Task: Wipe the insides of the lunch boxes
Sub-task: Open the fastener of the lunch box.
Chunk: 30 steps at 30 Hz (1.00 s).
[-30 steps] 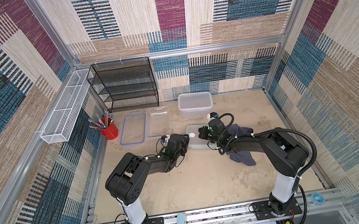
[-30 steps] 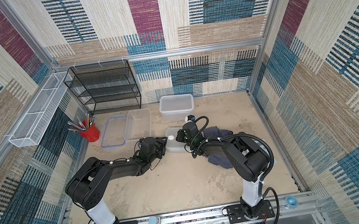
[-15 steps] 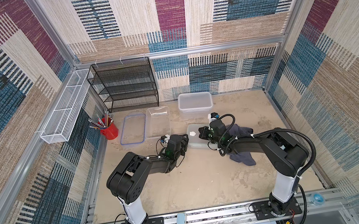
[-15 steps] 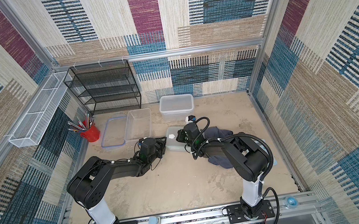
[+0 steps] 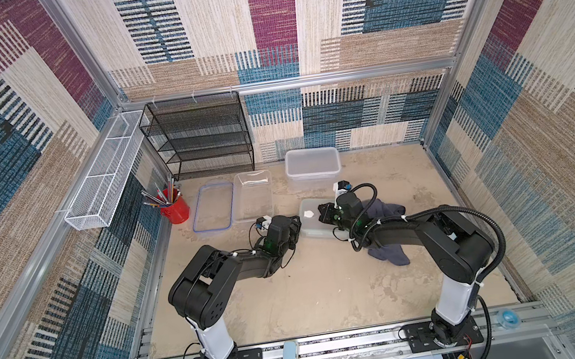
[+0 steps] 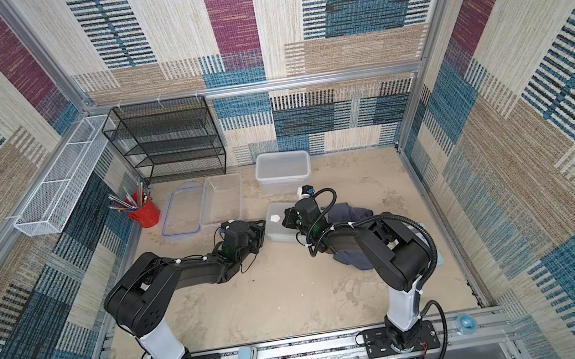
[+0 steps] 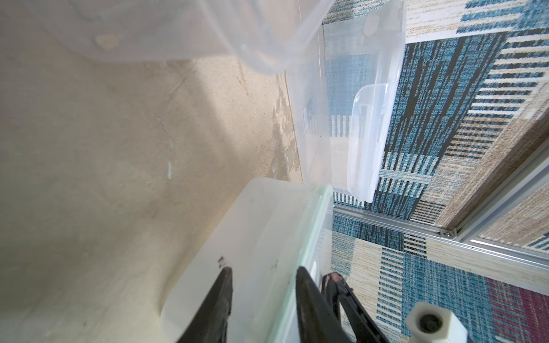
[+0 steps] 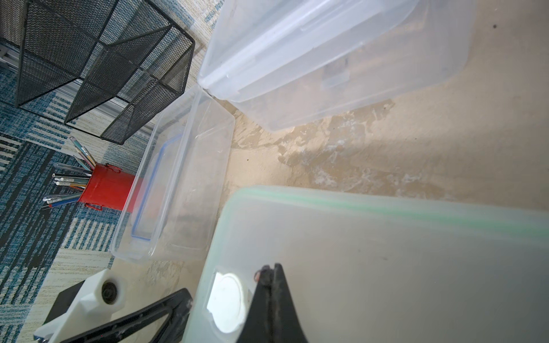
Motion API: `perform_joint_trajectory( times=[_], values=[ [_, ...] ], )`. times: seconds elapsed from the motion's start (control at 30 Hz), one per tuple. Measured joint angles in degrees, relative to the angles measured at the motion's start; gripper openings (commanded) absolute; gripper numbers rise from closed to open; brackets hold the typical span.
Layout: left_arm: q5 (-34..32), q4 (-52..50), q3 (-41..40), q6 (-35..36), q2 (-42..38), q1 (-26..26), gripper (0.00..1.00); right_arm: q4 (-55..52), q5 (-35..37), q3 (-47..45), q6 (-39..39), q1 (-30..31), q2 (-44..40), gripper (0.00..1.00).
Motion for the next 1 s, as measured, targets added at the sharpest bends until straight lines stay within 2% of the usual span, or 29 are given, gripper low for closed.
perform_joint_trajectory(
  times=[0.1,0.27,0.37,0.77,1.0],
  values=[
    [-0.79,-1.42,0.26,0.85,-0.52,0.02,0.16,0.15,0.02,-0.09,0.0,0.0,0.07,0.0],
    [-0.48,-1.07,0.31,1.01,-0.55,-0.02,0.46,0.35,0.02,-0.11,-0.02,0.0,0.2,0.0],
    [0.39,-0.83,-0.02,0.68,-0.55,-0.11,0.55,0.37,0.02,-0.11,-0.02,0.0,0.2,0.0],
    [2.16,6.91,-2.05,-6.69,2.93,-0.07,0.58,0.59,-0.04,-0.11,0.0,0.0,0.42,0.0],
    [1.77,9.68,-3.1,-10.23,3.19,-0.02,0.55,0.94,-0.2,-0.17,0.0,0.0,0.55,0.0]
  ],
)
